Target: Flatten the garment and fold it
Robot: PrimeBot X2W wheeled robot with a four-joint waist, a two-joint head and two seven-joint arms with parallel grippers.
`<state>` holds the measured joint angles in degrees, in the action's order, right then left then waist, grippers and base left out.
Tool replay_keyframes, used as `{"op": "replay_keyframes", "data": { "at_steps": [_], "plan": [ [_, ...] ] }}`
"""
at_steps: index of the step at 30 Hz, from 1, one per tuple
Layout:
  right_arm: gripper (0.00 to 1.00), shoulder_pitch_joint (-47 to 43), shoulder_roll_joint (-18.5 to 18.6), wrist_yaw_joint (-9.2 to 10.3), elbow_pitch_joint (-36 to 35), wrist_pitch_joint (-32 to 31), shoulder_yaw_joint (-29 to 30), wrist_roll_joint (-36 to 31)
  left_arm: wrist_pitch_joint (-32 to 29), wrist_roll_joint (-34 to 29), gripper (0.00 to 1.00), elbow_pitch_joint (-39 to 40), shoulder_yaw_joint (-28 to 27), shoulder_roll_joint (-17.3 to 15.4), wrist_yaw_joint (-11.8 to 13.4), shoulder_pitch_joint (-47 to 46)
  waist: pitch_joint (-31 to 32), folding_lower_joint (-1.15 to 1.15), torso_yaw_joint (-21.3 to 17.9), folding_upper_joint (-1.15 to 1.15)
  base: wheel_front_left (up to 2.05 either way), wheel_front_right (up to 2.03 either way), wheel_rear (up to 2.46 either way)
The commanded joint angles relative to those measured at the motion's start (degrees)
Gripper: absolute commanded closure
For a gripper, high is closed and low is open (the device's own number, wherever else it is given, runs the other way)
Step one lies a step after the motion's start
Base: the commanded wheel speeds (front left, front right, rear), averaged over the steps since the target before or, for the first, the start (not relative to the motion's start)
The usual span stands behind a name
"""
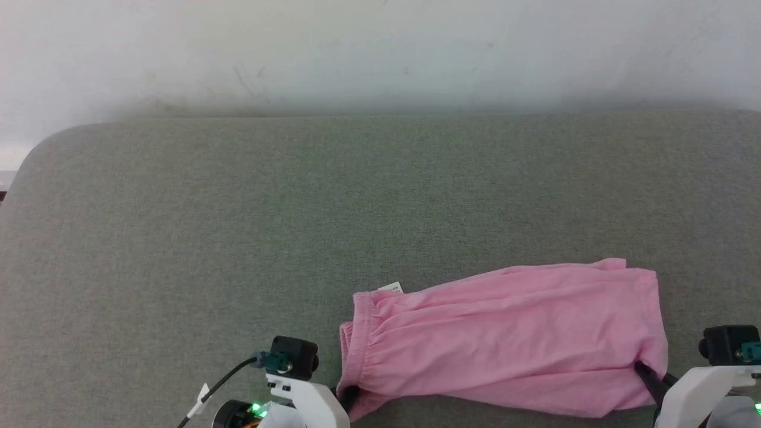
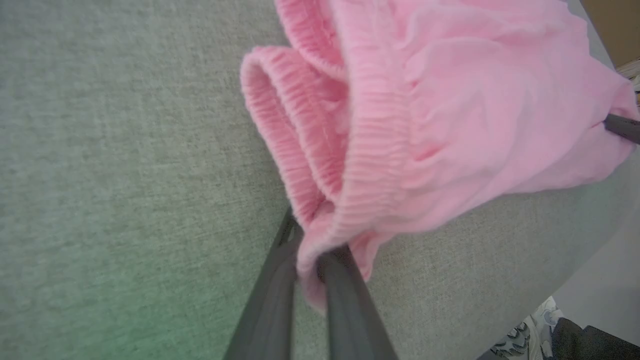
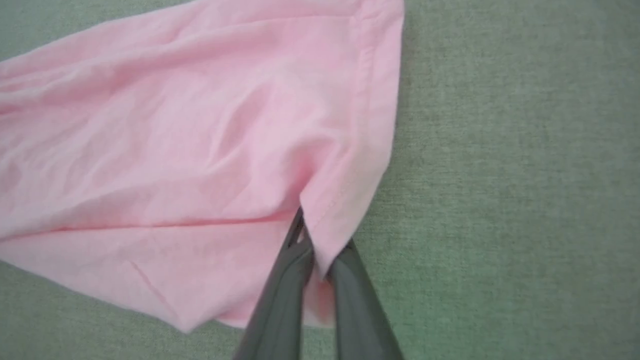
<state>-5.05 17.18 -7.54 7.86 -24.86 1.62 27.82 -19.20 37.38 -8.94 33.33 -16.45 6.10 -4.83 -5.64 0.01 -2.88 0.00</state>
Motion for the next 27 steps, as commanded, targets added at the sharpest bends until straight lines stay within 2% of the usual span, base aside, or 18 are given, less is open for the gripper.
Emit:
{"op": "replay_keyframes", "data": {
  "at_steps": [1, 2, 3, 4, 9, 14, 17, 19, 23, 27],
  "plan": [
    [1.0, 0.49, -0.05, 0.05, 0.48, 0.7, -0.31, -0.68, -0.24, -0.27, 1.0, -0.84, 0.29, -0.35, -0.32, 0.25, -0.32, -0.01, 0.48, 0.0, 0.0, 0.0, 0.0],
    [0.94, 0.71, 0.13, 0.05, 0.88, 1.2, -0.41, -1.02, -0.21, -0.48, 0.59, -1.18, 0.56, -0.38, -0.49, 0.08, -0.28, -0.01, 0.74, 0.0, 0.0, 0.0, 0.0],
    [0.41, 0.87, 0.35, 0.05, 1.19, 1.71, -0.52, -1.31, -0.03, -0.66, 0.05, -1.48, 0.76, -0.34, -0.64, -0.09, -0.11, -0.01, 1.02, 0.0, 0.0, 0.0, 0.0],
    [0.0, 0.99, 0.46, 0.05, 1.35, 2.16, -0.59, -1.33, 0.31, -0.8, 0.0, -1.64, 0.92, -0.26, -0.83, -0.2, 0.13, -0.01, 1.29, 0.0, 0.0, 0.0, 0.0],
    [0.0, 0.7, 2.07, 0.05, 0.45, 4.34, 0.04, -1.86, 4.29, -1.87, 0.0, -0.32, 0.99, -0.46, -2.02, -0.34, 2.24, -0.01, 2.77, 0.0, 0.0, 0.0, 0.0],
    [0.0, -0.89, 3.18, 0.05, -3.07, 6.74, 2.42, -3.99, 8.06, -3.62, 0.0, 3.76, 0.39, -2.38, -1.58, 1.31, 4.48, -0.01, 4.39, 0.0, 0.0, 0.0, 0.0],
    [0.0, -2.05, 3.24, 0.05, -4.85, 8.15, 4.07, -6.46, 11.96, -3.9, 0.0, 8.11, -1.79, -3.05, -0.3, 2.59, 5.1, -0.01, 5.28, 0.0, 0.0, 0.0, 0.0],
    [0.0, -2.81, 2.8, 0.05, -5.23, 8.47, 4.93, -8.02, 16.7, -5.55, 0.0, 10.86, -3.75, -3.77, 0.71, 2.67, 5.15, -0.01, 5.8, 0.0, 0.0, 0.0, 0.0],
    [0.0, -3.4, 1.07, 0.05, -4.38, 8.82, 5.72, -9.23, 29.97, -14.29, 0.0, 12.31, -7.35, -5.83, 5.19, 1.66, 5.08, -0.01, 6.6, 0.0, 0.0, 0.0, 0.0],
    [0.0, -2.71, -0.6, 0.05, -0.96, 8.38, 7.37, -10.68, 33.89, -20.36, 0.0, 11.5, -9.09, -5.56, 8.46, 1.5, 4.79, -0.01, 7.21, 0.0, 0.0, 0.0, 0.0]
  ]
}}
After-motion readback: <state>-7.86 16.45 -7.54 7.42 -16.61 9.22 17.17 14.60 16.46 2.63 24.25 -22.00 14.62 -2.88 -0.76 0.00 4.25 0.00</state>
